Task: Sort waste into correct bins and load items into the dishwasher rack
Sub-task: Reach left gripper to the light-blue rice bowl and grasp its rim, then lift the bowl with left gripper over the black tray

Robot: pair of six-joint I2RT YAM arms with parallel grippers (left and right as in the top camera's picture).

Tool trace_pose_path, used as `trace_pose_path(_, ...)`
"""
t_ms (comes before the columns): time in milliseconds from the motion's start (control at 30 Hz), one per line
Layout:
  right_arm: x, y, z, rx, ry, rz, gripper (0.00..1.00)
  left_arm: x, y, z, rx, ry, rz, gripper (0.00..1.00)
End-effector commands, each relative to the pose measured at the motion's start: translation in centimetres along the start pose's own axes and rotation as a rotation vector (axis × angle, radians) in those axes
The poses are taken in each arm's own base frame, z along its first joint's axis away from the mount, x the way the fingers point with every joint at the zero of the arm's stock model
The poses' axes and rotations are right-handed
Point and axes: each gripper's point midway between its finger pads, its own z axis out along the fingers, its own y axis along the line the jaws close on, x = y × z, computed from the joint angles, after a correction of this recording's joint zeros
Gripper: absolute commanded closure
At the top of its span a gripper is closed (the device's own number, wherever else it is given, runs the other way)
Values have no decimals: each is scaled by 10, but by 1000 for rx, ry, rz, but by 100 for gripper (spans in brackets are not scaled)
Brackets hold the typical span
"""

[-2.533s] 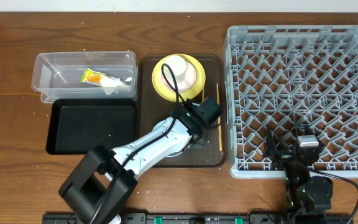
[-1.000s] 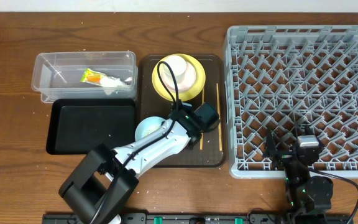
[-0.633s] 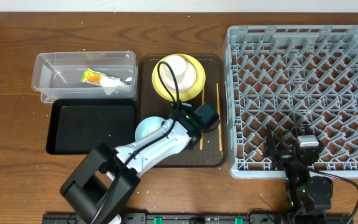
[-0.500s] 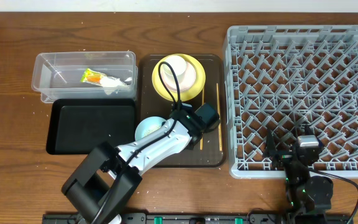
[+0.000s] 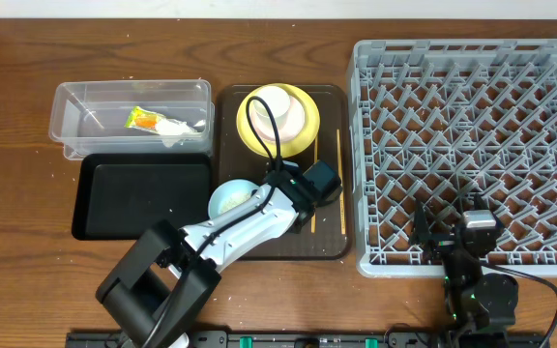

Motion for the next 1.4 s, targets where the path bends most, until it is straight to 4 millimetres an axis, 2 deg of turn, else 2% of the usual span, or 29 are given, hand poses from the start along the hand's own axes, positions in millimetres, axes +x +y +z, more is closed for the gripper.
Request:
trace_pose_path(0,1,-3,0,11,3,5,1,-3,6,-8,-8,-4,-4,94)
trace_pose_path(167,1,-3,0,11,3,5,1,-16,10,-37,43,-73,-38,94)
trace_pose_path(400,1,-3,0,11,3,5,1,-34,25,-91,153,-222,-116,94)
trace_pose_path(500,1,-3,0,11,3,5,1,-42,42,-111,188,-281,-175,94)
trace_pose_path(600,1,-3,0,11,3,5,1,-50,66,-122,198,-319,-232,94)
trace_pose_path(733,1,-3,0,11,3,5,1,-56,95,-123,271,-297,-296,94)
trace_pose_path(1033,1,-3,0,11,3,5,1,-65,152,-103,604,-189,-440,94)
trace_pose_path(1233,1,-3,0,11,3,5,1,-71,177,-113,911,-250,-476,94)
trace_pose_path(1367,1,-3,0,11,3,5,1,-66,201,-95,934,-223,-594,94)
